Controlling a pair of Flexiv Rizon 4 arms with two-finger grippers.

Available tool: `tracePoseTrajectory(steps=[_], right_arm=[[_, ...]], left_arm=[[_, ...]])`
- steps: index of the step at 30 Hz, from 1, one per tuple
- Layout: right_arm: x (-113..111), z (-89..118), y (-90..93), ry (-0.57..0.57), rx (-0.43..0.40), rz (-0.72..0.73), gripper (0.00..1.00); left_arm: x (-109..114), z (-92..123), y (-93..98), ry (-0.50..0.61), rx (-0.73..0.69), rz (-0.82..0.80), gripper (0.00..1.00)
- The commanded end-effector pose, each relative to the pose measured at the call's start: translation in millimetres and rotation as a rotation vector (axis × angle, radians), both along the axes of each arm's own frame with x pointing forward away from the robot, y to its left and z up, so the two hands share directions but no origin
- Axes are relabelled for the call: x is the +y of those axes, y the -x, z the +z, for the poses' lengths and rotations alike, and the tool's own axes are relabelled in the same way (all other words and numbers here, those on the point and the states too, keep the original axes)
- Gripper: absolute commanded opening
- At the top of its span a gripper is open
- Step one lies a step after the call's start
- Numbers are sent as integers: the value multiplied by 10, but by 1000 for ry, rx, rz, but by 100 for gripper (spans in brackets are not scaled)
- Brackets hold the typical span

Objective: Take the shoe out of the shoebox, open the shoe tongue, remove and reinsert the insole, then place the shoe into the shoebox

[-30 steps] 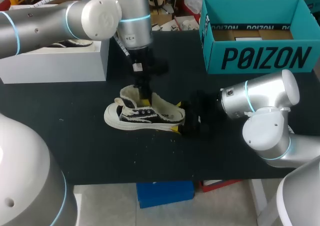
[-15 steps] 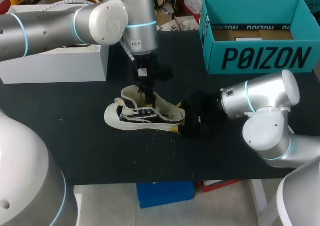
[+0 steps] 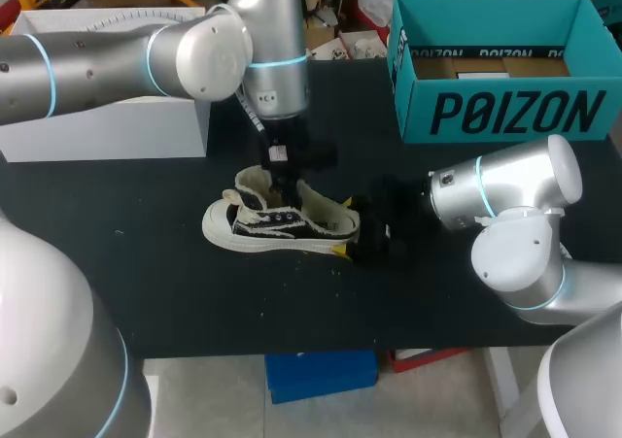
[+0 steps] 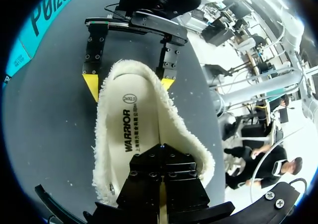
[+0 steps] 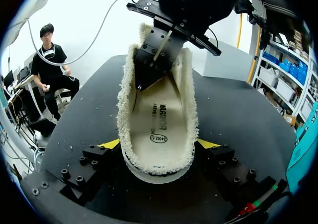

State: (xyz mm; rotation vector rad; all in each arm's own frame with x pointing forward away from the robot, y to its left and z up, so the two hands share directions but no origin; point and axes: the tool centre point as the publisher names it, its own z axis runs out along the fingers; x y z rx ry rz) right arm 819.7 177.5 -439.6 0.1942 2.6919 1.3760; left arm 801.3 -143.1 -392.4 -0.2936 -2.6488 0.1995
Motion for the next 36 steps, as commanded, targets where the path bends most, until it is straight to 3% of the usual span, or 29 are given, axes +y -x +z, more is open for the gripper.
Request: tracePoseTrajectory(steps=[1,36], right_arm=[[13,-32,-3,2,0,-2,0],[13,-32,-3,2,0,-2,0]], left_arm=[[-12,-26,69,-9,-23,1,0],[-18,-208,120,-26,-23,28,0]])
